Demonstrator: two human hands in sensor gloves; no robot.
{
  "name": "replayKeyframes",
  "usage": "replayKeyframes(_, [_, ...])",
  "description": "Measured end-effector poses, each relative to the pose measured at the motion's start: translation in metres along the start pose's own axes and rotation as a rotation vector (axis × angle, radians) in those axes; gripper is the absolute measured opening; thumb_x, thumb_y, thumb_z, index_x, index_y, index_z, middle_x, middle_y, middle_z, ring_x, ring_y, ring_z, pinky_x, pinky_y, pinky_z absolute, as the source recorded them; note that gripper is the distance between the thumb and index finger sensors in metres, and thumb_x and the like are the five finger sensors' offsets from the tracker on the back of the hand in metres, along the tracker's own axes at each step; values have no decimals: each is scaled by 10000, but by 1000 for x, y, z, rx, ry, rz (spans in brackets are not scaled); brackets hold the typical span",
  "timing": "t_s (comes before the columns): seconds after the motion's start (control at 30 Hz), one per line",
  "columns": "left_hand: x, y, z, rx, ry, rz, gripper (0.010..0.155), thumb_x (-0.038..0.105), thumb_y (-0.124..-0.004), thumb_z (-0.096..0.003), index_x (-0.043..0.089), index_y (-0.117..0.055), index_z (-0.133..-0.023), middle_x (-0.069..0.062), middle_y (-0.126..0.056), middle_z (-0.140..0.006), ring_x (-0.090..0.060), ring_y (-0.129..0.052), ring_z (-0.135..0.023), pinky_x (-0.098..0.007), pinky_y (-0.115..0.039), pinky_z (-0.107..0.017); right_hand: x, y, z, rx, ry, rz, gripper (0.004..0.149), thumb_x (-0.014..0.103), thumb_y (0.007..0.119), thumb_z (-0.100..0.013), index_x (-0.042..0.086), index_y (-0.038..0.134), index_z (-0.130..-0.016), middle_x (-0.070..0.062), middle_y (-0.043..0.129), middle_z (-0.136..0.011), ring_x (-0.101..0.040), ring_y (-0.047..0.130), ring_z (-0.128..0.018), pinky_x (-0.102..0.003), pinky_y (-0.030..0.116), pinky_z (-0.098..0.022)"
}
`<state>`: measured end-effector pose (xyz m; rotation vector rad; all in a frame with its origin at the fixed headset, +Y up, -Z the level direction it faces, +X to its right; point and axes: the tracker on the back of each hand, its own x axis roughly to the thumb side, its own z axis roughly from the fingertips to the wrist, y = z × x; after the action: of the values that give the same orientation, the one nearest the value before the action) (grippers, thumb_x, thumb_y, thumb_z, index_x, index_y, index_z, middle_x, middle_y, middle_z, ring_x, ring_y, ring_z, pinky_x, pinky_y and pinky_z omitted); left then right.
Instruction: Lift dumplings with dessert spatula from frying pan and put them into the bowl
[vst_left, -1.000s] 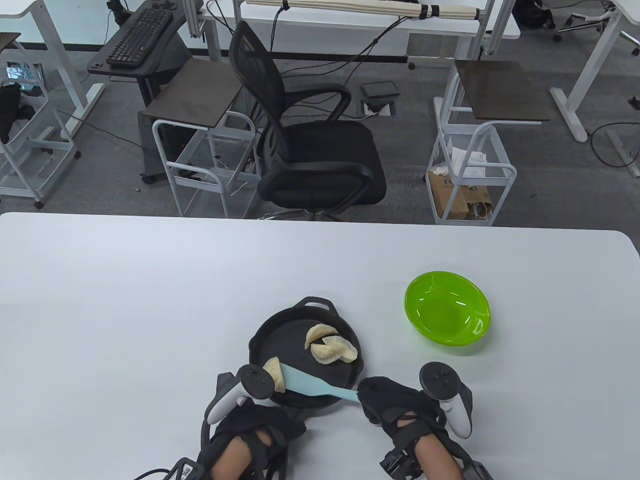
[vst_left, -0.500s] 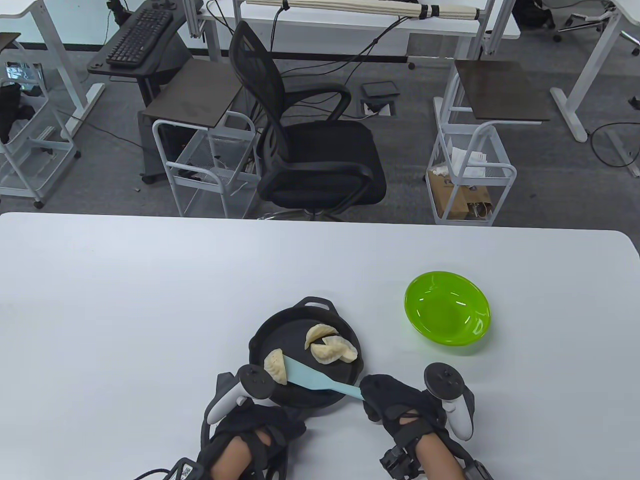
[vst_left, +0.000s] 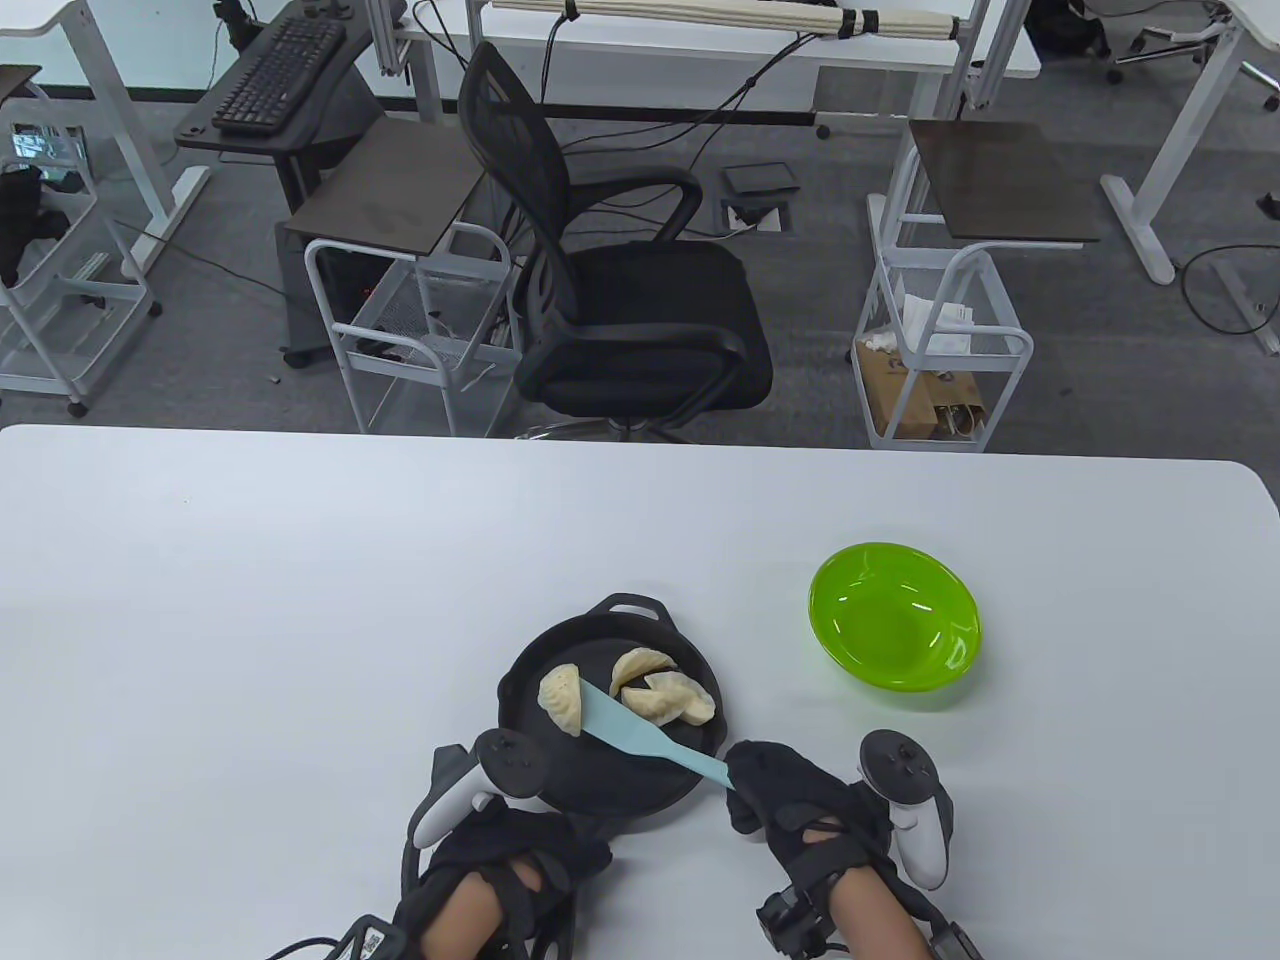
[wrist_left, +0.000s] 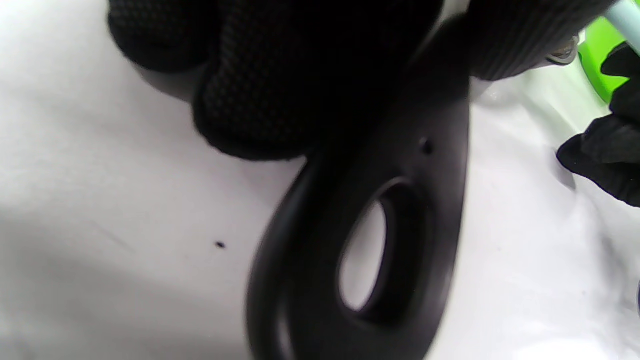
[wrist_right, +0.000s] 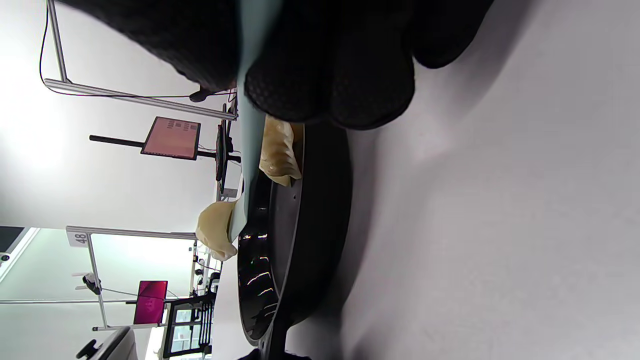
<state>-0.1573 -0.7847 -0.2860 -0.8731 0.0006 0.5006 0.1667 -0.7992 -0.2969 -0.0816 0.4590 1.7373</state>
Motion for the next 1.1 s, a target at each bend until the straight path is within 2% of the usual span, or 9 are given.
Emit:
replayKeyframes(0.37, [0,0,0,0,0,0,642,670,-753,-469,206,-709,-910,55,-1074,-551,-208,-1032,-397,-470,-773,-485,0,1,5,-27,0,-90,498,384,734,-602,115,615,-1003,-55,853,-827,-345,860,-720,-604,551,-725])
replayKeyframes(0.6, [0,0,0,0,0,0,643,671,-753,-468,207,-708,-910,60,-1073,-552,-207,-1032,-397,-470,-773,-484,-1,-1,11,-94,10,-165,505,383,723,-601,113,593,-1007,-54,842,-846,-343,862,-733,-601,558,-724])
replayKeyframes(1.1, [0,0,0,-4,-4,4,642,671,-753,-468,208,-709,-909,60,-1074,-551,-207,-1032,-397,-469,-773,-484,-6,-5,20,-178,44,-348,566,384,670,-606,139,423,-1052,-45,708,-948,-342,755,-830,-587,504,-749])
